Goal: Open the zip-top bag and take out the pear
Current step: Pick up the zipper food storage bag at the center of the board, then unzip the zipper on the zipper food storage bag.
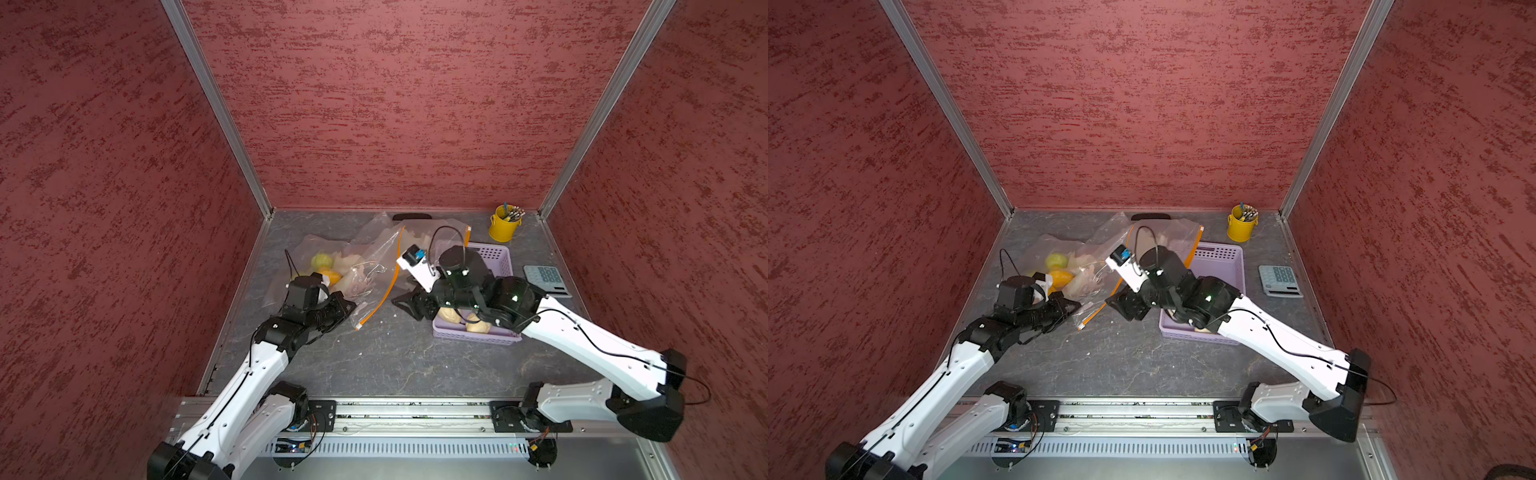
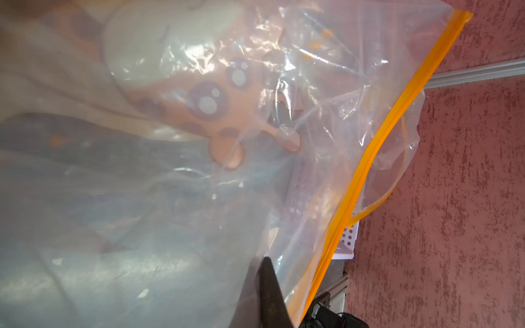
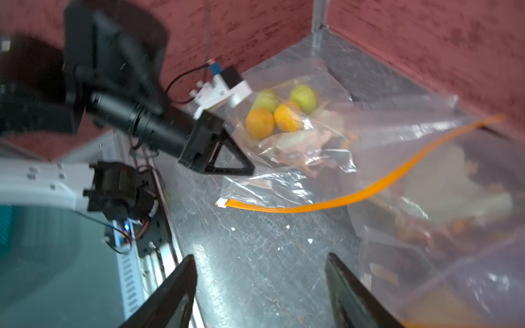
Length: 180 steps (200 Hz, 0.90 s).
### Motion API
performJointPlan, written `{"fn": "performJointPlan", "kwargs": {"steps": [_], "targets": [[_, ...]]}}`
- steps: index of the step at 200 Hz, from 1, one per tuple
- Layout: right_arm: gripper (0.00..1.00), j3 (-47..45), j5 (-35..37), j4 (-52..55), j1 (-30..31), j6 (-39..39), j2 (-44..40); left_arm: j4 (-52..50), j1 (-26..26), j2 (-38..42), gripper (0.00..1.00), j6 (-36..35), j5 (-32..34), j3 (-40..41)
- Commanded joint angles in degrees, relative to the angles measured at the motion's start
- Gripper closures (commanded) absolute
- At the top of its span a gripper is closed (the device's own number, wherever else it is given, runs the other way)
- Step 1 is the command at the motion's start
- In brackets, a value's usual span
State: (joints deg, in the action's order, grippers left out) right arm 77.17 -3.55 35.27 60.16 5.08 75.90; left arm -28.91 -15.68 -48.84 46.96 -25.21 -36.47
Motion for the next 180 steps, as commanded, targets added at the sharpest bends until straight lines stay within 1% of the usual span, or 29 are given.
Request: {"fn": "performJointPlan", "kwargs": {"steps": [1,10,19,30,36,45,65,80,102,128,151,180], "targets": [[0.39,-0.8,12.3,-2.6,6.1,20.4,4.6,-1.7,1.6,0.3,1.00,-3.9,-5.4,-2.3],[0.43,-0.2,14.0,-3.7,7.4,24.4,6.4,-2.1,2.2,0.6,1.00,-4.1,-6.0,-2.5],[0.44,0.8,14.3,-3.9,8.2,27.6,7.2,-2.6,2.8,0.9,1.00,-4.2,-6.7,-2.6],[0.46,1.4,13.8,-4.3,8.8,30.9,10.2,-2.8,3.3,1.3,1.00,-4.1,-7.7,-2.6],[0.45,1.4,14.2,-4.9,9.1,34.1,11.0,-3.0,3.5,1.4,1.00,-4.1,-8.0,-2.7],[0.47,1.6,14.2,-5.7,9.2,36.7,12.3,-3.5,3.8,1.6,1.00,-4.4,-8.2,-3.0],[0.57,1.5,13.2,-8.9,10.2,41.5,14.4,-3.8,4.1,2.1,1.00,-4.4,-8.4,-3.1],[0.59,1.1,12.6,-10.5,11.1,44.9,15.3,-4.3,4.4,2.0,1.00,-4.5,-8.5,-3.6],[0.62,1.1,12.6,-11.1,11.5,47.0,16.2,-4.8,4.7,2.1,1.00,-4.8,-8.6,-4.1],[0.64,1.4,10.0,-11.6,12.9,47.6,16.7,-4.9,4.9,2.0,1.00,-5.1,-8.9,-4.5],[0.65,2.7,11.6,-9.7,13.4,48.6,18.7,-4.8,5.1,1.9,1.00,-5.1,-9.4,-4.7],[0.67,2.9,12.3,-11.4,13.4,49.4,19.4,-5.0,5.2,2.3,1.00,-5.1,-9.7,-4.3]]}}
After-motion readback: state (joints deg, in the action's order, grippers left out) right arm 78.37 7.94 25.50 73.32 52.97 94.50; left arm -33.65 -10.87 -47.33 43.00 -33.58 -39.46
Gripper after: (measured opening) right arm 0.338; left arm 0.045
